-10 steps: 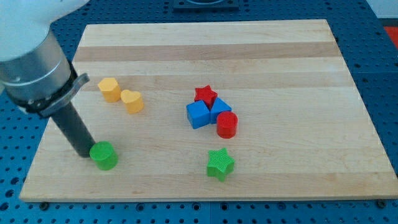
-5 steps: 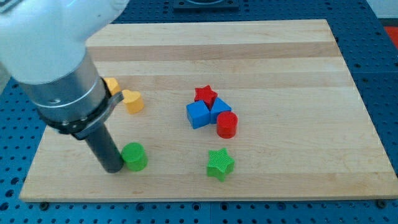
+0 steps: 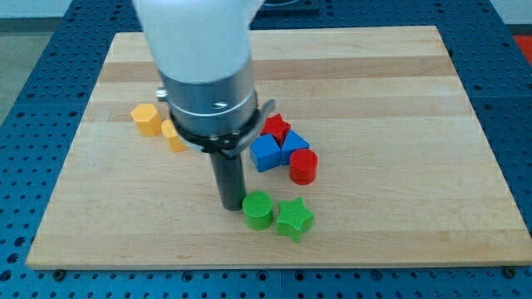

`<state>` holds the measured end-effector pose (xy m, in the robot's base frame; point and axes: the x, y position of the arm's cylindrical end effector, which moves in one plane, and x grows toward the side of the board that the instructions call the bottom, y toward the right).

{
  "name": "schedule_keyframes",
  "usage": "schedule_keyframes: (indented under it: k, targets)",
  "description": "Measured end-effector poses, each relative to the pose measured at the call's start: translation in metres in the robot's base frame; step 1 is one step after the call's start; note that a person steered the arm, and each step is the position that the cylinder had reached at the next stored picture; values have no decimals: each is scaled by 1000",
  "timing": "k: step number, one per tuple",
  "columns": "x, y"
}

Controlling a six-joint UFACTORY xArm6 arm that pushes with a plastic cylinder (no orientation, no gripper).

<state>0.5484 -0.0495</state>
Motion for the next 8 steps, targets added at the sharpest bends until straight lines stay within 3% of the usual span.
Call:
schedule_keyframes:
  k: [3,5,8]
  targets:
    - [0,9]
    - [-11,-65]
    - [-105,-104]
